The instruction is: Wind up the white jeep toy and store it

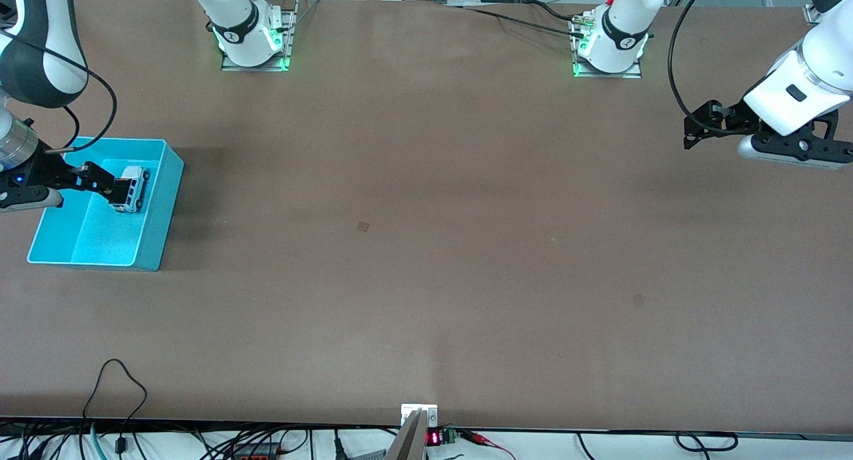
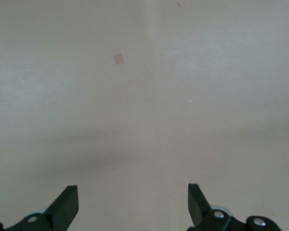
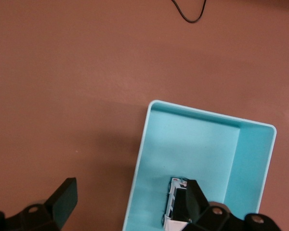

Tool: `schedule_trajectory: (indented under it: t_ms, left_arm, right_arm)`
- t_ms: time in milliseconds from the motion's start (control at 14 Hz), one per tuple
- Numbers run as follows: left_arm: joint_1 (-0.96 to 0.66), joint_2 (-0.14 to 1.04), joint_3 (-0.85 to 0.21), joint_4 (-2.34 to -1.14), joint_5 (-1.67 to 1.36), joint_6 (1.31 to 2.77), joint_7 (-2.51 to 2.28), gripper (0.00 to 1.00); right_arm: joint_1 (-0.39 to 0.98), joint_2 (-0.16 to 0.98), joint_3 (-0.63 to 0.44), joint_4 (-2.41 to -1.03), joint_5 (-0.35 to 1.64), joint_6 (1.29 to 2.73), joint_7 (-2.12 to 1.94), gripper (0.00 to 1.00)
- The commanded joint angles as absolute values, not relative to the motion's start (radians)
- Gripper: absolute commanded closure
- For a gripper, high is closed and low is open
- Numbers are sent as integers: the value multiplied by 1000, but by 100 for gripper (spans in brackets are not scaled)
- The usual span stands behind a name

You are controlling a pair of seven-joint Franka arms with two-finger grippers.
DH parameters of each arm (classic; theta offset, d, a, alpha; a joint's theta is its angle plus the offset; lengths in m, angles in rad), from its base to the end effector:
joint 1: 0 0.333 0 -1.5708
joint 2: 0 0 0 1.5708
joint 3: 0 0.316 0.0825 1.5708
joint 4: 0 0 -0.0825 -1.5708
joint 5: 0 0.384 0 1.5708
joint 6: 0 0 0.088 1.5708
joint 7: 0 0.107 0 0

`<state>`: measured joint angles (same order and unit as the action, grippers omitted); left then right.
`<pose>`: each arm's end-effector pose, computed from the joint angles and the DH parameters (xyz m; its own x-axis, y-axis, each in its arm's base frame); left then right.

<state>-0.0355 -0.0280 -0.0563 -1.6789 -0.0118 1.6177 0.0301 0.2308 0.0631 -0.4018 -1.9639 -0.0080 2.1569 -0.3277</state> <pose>0.5450 -0.0518 0.5928 0.9921 -0.1209 -0.0329 -0.1206 -0.9926 0.0112 0.5759 -0.0963 0.4563 0.9793 0.1655 0.1169 0.1576 -0.9848 0.0734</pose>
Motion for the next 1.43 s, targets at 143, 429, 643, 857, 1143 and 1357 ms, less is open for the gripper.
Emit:
schedule_trajectory:
  t_ms: [143,429,643,857,1143,1357]
  left_arm:
    - [-38,-12,-58,-1647,5,1595,46,0]
    - [-37,-12,-57,-1647,6,1595,51,0]
    - [-40,-12,-58,-1647,9,1595,55,0]
    - [-40,-11,-58,-1647,9,1597,57,0]
    - [-41,-11,-58,-1646,9,1597,55,0]
    - [-41,-11,-60,-1646,9,1595,55,0]
  right_arm:
    - [265,132,-408,-1774,55,1990,-238,0]
    - [307,132,-405,-1714,55,1904,-100,0]
    - [159,92,-216,-1703,55,1855,-95,0]
    - [84,42,-103,-1686,48,1777,-10,0]
    - [83,-49,-57,-1713,38,1726,51,0]
    - [71,-147,-22,-1798,32,1727,54,0]
